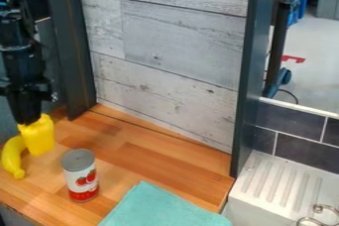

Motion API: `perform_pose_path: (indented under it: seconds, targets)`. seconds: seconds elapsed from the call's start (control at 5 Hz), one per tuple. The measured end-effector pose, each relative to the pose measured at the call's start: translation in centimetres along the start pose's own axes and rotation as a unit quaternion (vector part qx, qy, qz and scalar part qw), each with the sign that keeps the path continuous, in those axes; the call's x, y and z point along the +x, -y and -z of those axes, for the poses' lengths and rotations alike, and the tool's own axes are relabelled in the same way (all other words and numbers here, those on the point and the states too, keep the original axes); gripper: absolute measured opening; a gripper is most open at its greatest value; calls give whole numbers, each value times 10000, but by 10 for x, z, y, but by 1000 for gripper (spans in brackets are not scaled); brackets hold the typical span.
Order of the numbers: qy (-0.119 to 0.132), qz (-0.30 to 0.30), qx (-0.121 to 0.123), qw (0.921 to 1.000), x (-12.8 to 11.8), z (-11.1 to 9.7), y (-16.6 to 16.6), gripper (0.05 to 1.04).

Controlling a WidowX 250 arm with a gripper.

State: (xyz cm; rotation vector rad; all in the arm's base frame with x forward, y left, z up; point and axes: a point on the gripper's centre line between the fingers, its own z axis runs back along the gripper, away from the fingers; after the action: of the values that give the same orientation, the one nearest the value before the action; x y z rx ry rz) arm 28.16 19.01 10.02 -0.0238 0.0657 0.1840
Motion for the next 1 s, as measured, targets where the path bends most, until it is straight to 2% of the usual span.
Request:
perform_pose_path:
  seconds: [0.2, 0.4, 0.6, 1.0]
  targets:
    - [-169, 72, -131, 9997, -9, 9, 5, 106]
    - [-316, 28, -40, 9995, -32, 4, 10, 106]
    - [-513, 86, -49, 9986, -44, 13, 12, 106]
    - [-565, -95, -26, 9984, -54, 22, 0, 106]
